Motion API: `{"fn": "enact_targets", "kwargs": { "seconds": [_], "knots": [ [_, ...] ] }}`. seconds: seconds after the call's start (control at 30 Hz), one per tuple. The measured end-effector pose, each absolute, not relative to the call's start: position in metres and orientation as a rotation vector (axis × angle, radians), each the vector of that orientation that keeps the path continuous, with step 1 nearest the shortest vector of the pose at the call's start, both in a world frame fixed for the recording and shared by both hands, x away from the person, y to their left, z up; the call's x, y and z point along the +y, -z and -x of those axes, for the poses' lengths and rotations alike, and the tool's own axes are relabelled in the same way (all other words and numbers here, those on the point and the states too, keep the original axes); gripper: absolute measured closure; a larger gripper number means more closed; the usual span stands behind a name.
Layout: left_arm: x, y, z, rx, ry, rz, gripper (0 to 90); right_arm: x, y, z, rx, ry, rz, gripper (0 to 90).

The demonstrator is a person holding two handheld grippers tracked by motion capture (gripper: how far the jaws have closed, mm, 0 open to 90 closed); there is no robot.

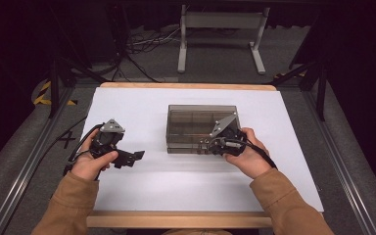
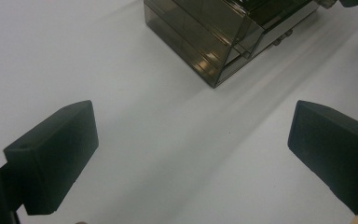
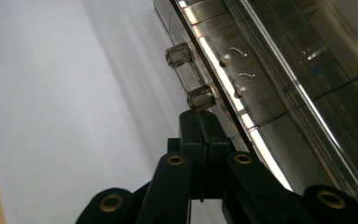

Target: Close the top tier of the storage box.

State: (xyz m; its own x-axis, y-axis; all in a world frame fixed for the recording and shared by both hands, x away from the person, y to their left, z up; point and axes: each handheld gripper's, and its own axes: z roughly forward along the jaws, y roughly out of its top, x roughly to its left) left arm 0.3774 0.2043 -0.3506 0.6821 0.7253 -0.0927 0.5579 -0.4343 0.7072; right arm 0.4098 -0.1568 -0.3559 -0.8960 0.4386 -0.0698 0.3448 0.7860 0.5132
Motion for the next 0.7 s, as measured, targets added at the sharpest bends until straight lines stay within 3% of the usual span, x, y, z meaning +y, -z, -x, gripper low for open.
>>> {"fn": "enact_targets", "kwargs": {
  "seconds": [0.7],
  "knots": [
    [0.204,0.351,-0.377,0.985,-0.288,-2.15,2.2,-0.16,0.357,-0.42,2.711,-0.763,-0.689,90.0]
  ]
}}
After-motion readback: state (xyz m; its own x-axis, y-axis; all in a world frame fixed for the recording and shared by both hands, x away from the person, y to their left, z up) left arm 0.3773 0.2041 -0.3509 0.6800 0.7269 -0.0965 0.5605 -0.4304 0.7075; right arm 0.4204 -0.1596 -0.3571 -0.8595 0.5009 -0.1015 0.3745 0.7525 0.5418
